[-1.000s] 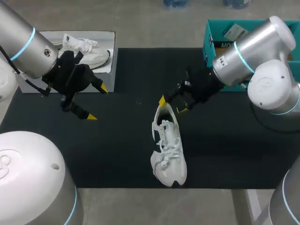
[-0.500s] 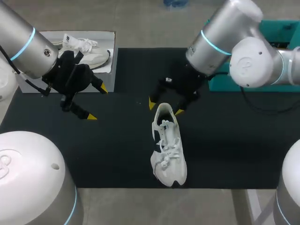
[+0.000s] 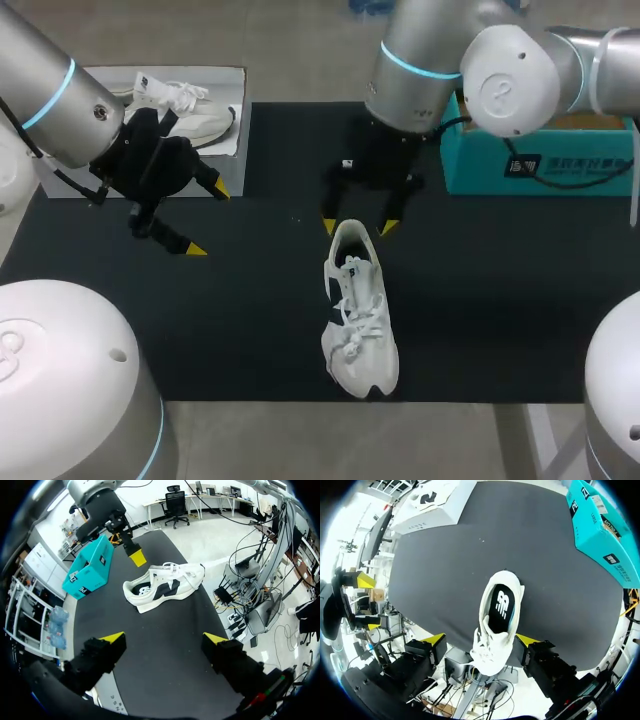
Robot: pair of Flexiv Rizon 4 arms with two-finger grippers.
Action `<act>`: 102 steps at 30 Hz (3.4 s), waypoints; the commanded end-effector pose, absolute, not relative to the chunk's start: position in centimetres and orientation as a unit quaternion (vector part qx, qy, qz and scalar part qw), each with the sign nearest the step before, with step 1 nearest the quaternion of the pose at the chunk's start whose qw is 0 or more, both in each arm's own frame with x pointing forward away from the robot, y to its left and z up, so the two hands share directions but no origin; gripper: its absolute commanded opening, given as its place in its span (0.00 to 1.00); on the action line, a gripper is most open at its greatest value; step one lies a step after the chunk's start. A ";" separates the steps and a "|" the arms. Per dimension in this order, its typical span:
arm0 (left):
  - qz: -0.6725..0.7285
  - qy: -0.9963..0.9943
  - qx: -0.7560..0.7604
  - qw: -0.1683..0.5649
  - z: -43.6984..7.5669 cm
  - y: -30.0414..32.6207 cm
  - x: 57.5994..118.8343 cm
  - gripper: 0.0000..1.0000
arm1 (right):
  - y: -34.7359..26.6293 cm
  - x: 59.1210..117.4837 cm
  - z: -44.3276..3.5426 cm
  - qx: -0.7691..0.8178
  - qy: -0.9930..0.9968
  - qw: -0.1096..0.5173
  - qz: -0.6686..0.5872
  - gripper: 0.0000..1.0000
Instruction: Take the shoe out of the shoebox, open the shoe tongue, remove and reinsert the insole, then place the shoe into the shoebox
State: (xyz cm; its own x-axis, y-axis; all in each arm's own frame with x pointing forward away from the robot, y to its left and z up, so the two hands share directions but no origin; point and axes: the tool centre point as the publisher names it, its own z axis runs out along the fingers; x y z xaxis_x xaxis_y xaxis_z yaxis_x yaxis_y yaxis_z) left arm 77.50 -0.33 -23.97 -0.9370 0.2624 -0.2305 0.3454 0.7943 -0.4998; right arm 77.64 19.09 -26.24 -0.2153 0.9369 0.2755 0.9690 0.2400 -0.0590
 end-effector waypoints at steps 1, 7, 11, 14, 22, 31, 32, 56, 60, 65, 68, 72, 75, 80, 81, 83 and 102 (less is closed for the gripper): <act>-0.276 0.945 0.161 0.075 -24.0 -0.3 77.5 1.00 | 19.5 78.1 -27.1 -0.612 -0.777 0.130 -0.064 0.00; -0.276 0.945 0.161 0.075 -24.0 -0.3 77.5 1.00 | 19.5 78.6 -29.0 -0.617 -0.773 0.133 -0.057 0.00; -0.276 0.945 0.161 0.075 -24.0 -0.3 77.5 1.00 | 19.5 78.8 -30.8 -0.621 -0.770 0.133 -0.056 0.00; -0.276 0.945 0.161 0.075 -24.0 -0.3 77.5 1.00 | 19.5 78.8 -32.5 -0.624 -0.767 0.138 -0.055 0.00; -0.276 0.945 0.161 0.075 -24.0 -0.3 77.5 1.00 | 19.4 78.8 -36.3 -0.630 -0.762 0.141 -0.048 0.00; -0.276 0.945 0.161 0.075 -24.0 -0.3 77.5 1.00 | 19.1 78.7 -39.3 -0.635 -0.757 0.148 -0.036 0.00; -0.276 0.945 0.161 0.075 -24.0 -0.3 77.5 1.00 | 19.1 78.7 -39.4 -0.635 -0.757 0.148 -0.037 0.00; -0.276 0.945 0.161 0.075 -24.0 -0.3 77.5 1.00 | 19.5 79.3 -38.8 -0.627 -0.769 0.124 0.020 0.00; -0.276 0.945 0.161 0.075 -24.0 -0.3 77.5 1.00 | 19.7 79.1 -40.9 -0.626 -0.768 0.130 0.034 0.00; -0.276 0.945 0.161 0.075 -24.0 -0.3 77.5 1.00 | 19.6 78.4 -43.5 -0.629 -0.764 0.143 0.037 0.00; -0.276 0.945 0.161 0.075 -24.0 -0.3 77.5 1.00 | 19.2 77.9 -43.7 -0.632 -0.759 0.150 0.038 0.00; -0.276 0.945 0.161 0.075 -24.0 -0.3 77.5 1.00 | 18.1 77.5 -42.2 -0.640 -0.754 0.145 0.037 0.00; -0.276 0.945 0.161 0.075 -24.0 -0.3 77.5 1.00 | 17.2 77.4 -40.5 -0.643 -0.753 0.136 0.037 0.00; -0.276 0.945 0.161 0.075 -24.0 -0.3 77.5 1.00 | 16.3 77.9 -37.7 -0.641 -0.756 0.125 0.045 0.00; -0.276 0.945 0.161 0.075 -24.0 -0.3 77.5 1.00 | 16.1 78.0 -37.1 -0.641 -0.756 0.127 0.047 0.00; -0.276 0.945 0.161 0.075 -24.0 -0.3 77.5 1.00 | 16.0 78.3 -36.5 -0.640 -0.756 0.126 0.050 0.00; -0.276 0.945 0.161 0.075 -24.0 -0.3 77.5 1.00 | 18.6 78.8 -38.5 -0.620 -0.764 0.166 0.059 0.00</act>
State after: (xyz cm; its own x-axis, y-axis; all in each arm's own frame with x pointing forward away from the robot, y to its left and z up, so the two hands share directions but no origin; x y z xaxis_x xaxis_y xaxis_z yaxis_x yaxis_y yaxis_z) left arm 77.51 -0.33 -23.97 -0.9370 0.2624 -0.2305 0.3453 0.7943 -0.4998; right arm 78.53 18.32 -37.41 -0.1797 0.9683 0.1735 0.9324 0.2239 -0.2836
